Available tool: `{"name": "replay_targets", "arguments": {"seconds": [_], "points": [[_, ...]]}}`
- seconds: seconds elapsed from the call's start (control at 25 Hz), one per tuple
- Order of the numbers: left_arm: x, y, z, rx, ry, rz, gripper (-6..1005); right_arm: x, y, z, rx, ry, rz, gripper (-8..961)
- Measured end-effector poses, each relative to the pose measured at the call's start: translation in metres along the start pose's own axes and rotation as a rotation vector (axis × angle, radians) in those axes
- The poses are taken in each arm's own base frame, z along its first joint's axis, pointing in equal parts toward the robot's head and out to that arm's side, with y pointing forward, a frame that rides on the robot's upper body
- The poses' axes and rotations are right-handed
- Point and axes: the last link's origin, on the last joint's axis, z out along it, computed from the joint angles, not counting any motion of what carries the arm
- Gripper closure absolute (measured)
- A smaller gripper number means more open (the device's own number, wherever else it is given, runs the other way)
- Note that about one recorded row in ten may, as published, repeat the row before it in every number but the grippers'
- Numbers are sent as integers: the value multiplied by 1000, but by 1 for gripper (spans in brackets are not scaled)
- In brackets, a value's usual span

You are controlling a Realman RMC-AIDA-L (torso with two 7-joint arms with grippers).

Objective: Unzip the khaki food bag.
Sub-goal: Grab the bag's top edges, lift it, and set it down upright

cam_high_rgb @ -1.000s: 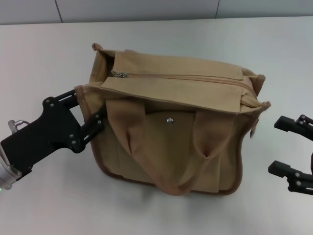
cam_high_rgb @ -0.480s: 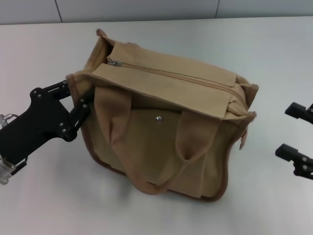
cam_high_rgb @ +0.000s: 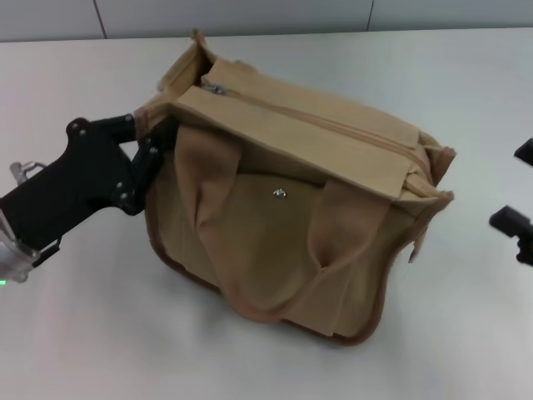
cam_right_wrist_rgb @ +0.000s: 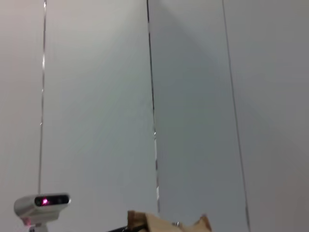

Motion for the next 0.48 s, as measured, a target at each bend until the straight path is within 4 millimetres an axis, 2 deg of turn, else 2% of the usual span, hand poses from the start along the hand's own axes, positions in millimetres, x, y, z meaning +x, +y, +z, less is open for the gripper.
{"name": "replay_targets", "arguments": {"seconds": [0.2,0.48], "points": [[14,-8,13,-47,46,51,967,-4,-4,1,86,-92,-40,104],[45,-23,44,-170,99,136,962,-9,-11,17,357,-377,-168,104]]}}
